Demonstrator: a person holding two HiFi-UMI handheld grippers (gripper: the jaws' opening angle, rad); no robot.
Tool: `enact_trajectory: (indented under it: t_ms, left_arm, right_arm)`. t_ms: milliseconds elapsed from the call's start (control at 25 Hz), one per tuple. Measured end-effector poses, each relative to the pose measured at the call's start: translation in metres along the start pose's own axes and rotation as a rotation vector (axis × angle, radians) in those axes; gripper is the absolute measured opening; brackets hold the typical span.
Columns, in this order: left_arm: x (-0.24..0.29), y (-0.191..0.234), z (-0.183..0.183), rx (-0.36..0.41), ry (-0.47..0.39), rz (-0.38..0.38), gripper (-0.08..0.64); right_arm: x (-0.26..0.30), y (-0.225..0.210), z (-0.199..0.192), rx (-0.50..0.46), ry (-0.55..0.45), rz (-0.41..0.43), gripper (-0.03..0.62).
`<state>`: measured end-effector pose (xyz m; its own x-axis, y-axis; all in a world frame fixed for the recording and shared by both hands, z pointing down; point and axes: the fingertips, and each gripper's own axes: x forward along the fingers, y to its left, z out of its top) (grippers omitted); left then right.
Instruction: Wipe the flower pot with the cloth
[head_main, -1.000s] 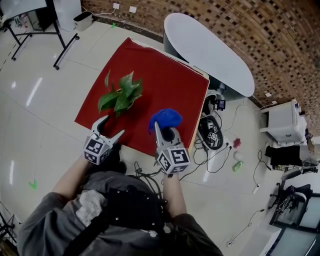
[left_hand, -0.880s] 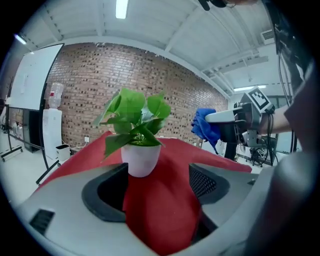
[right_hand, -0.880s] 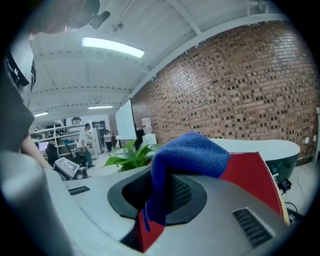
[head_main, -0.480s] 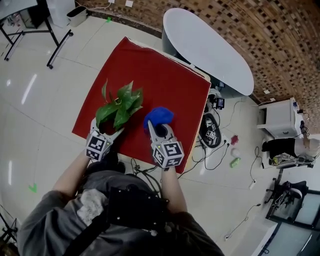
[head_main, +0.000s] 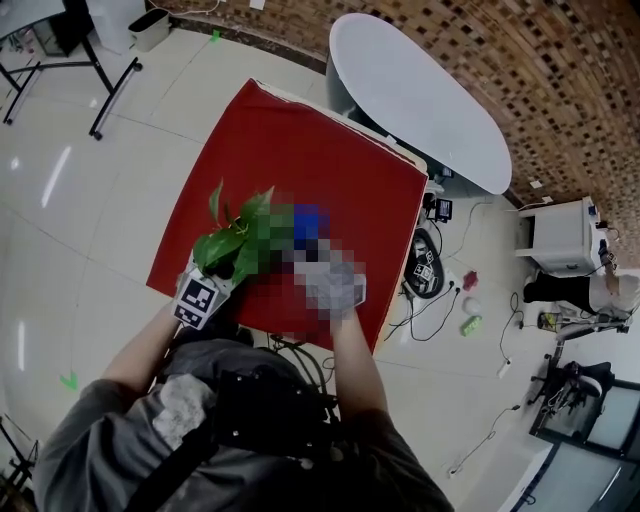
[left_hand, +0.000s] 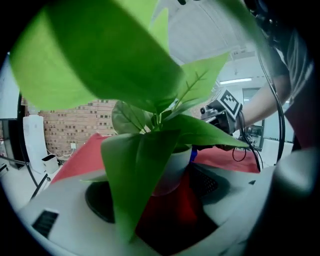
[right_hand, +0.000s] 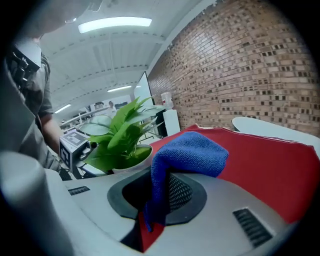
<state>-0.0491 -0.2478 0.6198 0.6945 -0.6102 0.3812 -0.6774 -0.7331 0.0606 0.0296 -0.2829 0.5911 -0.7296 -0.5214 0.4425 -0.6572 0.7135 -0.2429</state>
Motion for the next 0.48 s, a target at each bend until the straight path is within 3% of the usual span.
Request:
enact_trajectory:
  t_ms: [200, 480]
  left_arm:
    - [0.003, 0.012, -0.002, 0.021, 0.004, -0.053, 0.4]
    - [0.012, 0.018, 0.002, 0.04, 0.021, -0.113, 0.4]
  right_arm:
    - [0.022, 0.007, 0.007, 0.037, -0.018, 0.121, 0.075]
    - [0.024, 0.007, -0.004, 0.049, 0.024, 0.154, 0.075]
